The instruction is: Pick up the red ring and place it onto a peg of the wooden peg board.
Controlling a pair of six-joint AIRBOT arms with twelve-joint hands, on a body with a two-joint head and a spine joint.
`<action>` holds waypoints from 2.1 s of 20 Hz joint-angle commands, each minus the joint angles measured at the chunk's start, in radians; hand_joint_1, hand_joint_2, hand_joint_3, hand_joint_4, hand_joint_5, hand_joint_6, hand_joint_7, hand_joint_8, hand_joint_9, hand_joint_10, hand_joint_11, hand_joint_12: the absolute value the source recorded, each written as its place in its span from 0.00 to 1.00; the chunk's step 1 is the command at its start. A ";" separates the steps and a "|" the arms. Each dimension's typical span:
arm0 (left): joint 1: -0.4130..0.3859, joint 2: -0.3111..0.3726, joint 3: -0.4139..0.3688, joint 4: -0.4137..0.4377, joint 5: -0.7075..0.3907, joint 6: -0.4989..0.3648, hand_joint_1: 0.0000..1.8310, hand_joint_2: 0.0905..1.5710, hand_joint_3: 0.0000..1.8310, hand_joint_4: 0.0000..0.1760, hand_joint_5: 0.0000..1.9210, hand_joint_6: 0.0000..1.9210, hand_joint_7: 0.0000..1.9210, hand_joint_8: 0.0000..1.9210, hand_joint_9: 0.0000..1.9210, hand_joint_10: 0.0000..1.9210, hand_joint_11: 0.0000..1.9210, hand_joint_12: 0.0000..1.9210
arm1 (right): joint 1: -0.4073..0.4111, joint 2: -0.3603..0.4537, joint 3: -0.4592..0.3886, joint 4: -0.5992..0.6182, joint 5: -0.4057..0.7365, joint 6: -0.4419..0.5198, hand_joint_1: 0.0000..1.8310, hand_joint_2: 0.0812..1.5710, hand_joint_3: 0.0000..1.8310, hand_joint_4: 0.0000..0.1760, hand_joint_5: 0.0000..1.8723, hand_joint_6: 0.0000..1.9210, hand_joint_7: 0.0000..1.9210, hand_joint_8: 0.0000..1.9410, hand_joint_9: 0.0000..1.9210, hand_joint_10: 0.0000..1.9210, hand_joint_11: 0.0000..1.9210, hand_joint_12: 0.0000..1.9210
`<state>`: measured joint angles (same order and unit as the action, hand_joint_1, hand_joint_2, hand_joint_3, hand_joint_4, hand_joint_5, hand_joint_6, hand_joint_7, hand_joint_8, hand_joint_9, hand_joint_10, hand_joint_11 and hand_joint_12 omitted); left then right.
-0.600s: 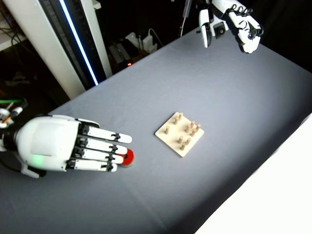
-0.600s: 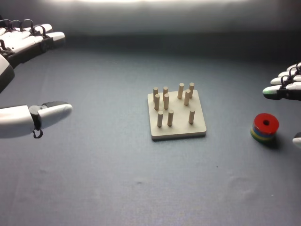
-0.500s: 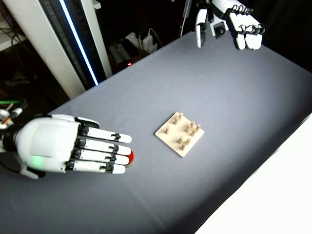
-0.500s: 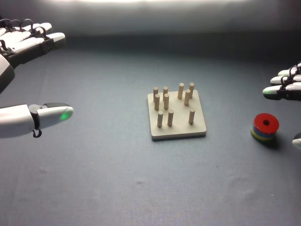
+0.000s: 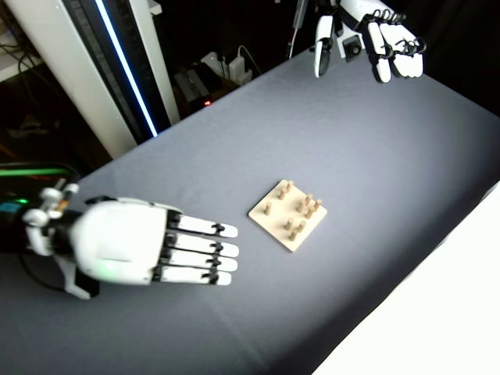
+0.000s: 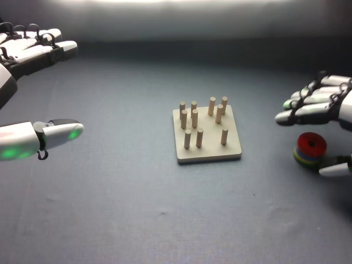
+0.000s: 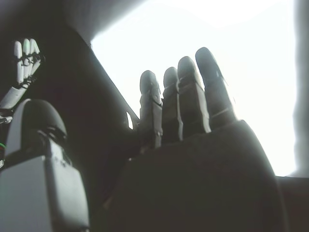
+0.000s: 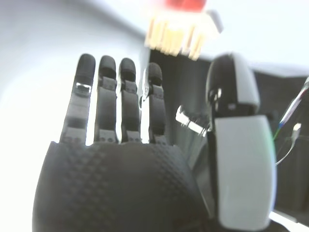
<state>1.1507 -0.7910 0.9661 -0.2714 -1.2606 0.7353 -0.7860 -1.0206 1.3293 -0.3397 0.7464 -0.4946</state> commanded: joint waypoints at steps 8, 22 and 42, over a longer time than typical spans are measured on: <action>-0.010 -0.005 0.006 0.000 -0.125 -0.009 0.36 0.63 0.00 0.00 0.21 0.00 0.11 0.00 0.09 0.00 0.00 0.33 | 0.067 -0.053 0.061 -0.038 -0.051 0.003 0.60 0.59 0.00 0.05 0.22 0.00 0.18 0.00 0.17 0.00 0.00 0.41; -0.010 -0.005 0.005 0.000 -0.133 -0.013 0.41 0.64 0.00 0.00 0.23 0.00 0.11 0.00 0.10 0.00 0.00 0.33 | 0.079 -0.061 0.067 -0.054 -0.076 0.003 0.63 0.64 0.00 0.00 0.38 0.00 0.36 0.00 0.42 0.01 0.21 0.58; -0.006 -0.006 0.002 -0.013 -0.149 -0.013 0.37 0.65 0.00 0.00 0.18 0.00 0.11 0.00 0.09 0.00 0.00 0.37 | 0.193 -0.093 0.037 -0.074 0.078 0.006 0.76 0.66 0.00 0.00 0.55 0.39 0.59 0.37 0.53 0.60 0.46 0.65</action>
<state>1.1515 -0.7948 0.9657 -0.2813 -1.2736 0.7284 -0.5987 -1.1194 1.3655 -0.4442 0.7208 -0.4931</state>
